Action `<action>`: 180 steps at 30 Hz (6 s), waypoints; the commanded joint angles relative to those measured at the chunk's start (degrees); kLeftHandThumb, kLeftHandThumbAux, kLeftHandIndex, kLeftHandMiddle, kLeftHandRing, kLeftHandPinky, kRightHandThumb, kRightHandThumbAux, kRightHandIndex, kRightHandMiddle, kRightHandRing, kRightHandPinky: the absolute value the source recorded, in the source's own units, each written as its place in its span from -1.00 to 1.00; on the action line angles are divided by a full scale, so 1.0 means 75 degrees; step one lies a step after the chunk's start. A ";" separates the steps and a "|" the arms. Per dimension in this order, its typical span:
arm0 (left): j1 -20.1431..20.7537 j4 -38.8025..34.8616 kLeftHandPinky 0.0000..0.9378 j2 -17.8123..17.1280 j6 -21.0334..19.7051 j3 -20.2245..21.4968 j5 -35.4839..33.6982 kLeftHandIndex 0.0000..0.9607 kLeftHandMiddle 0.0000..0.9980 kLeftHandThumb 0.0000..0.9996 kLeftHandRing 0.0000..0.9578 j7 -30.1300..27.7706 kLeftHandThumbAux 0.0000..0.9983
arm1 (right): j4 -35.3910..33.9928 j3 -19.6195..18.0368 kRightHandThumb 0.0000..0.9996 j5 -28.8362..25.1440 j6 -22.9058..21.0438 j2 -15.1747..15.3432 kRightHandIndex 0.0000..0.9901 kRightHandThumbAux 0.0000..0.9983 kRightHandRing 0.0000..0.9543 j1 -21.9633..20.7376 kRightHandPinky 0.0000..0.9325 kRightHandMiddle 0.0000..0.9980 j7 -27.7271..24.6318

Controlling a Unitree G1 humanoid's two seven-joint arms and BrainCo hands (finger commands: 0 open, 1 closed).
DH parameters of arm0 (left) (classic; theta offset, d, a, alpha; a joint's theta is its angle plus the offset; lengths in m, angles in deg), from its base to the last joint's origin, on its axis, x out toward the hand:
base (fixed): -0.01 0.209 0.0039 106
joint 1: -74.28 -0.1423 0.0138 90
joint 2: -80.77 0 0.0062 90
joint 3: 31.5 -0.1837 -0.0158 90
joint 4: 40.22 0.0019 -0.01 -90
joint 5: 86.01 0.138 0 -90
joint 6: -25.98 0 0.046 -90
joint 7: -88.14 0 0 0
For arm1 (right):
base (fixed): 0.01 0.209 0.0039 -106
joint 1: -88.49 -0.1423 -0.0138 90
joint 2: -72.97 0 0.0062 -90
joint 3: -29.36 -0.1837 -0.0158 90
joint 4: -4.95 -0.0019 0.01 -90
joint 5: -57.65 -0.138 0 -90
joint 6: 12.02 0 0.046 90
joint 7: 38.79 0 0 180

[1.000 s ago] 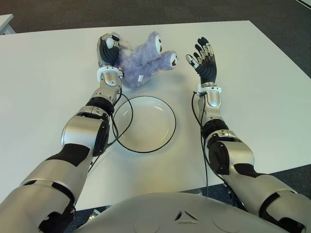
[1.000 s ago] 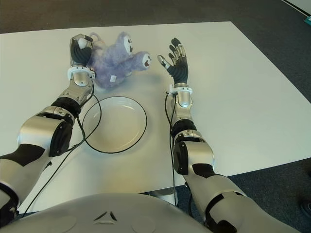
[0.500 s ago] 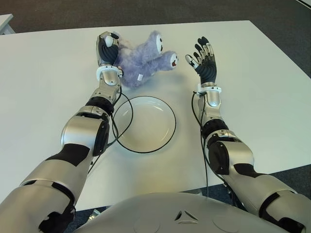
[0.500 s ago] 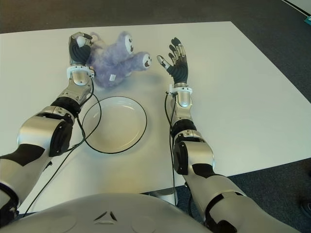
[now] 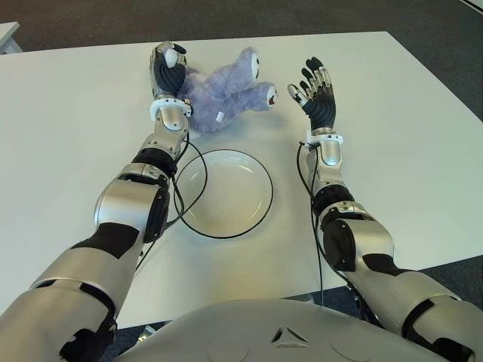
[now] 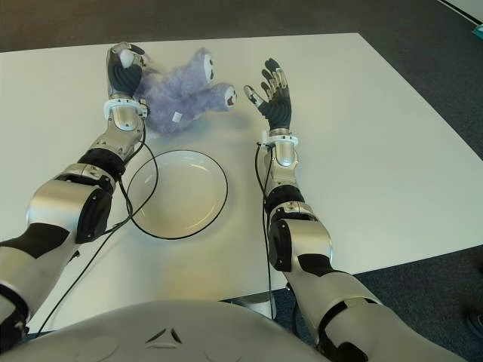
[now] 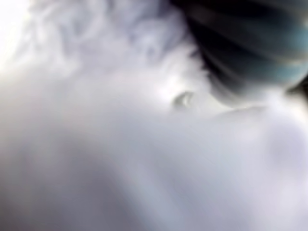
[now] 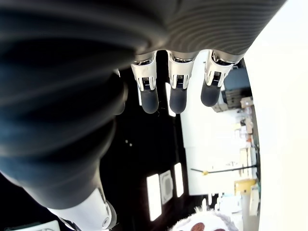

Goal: Put the doll into the plate.

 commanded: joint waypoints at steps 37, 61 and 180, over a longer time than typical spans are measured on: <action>-0.0077 -0.0959 0.85 -0.0453 0.0068 -0.0296 0.0241 -0.08 0.73 0.48 0.83 0.0058 0.39 | 0.0406 -0.0081 -0.49 -0.0163 0.0002 -0.0201 -0.84 0.72 -0.83 0.0507 -0.84 -0.80 0.0000; -0.0383 -0.1956 0.87 -0.0643 0.0079 -0.0436 0.0549 -0.08 0.74 0.49 0.84 0.0002 0.39 | 0.0434 -0.0085 -0.44 -0.0157 -0.0018 -0.0204 -0.80 0.71 -0.84 0.0501 -0.85 -0.80 0.0015; -0.3410 -0.7841 0.86 -0.0738 -0.0929 -0.0332 0.1251 -0.08 0.70 0.50 0.80 -0.1312 0.39 | 0.0601 -0.0039 -0.44 -0.0122 -0.0151 -0.0210 -0.81 0.71 -0.84 0.0408 -0.85 -0.81 0.0127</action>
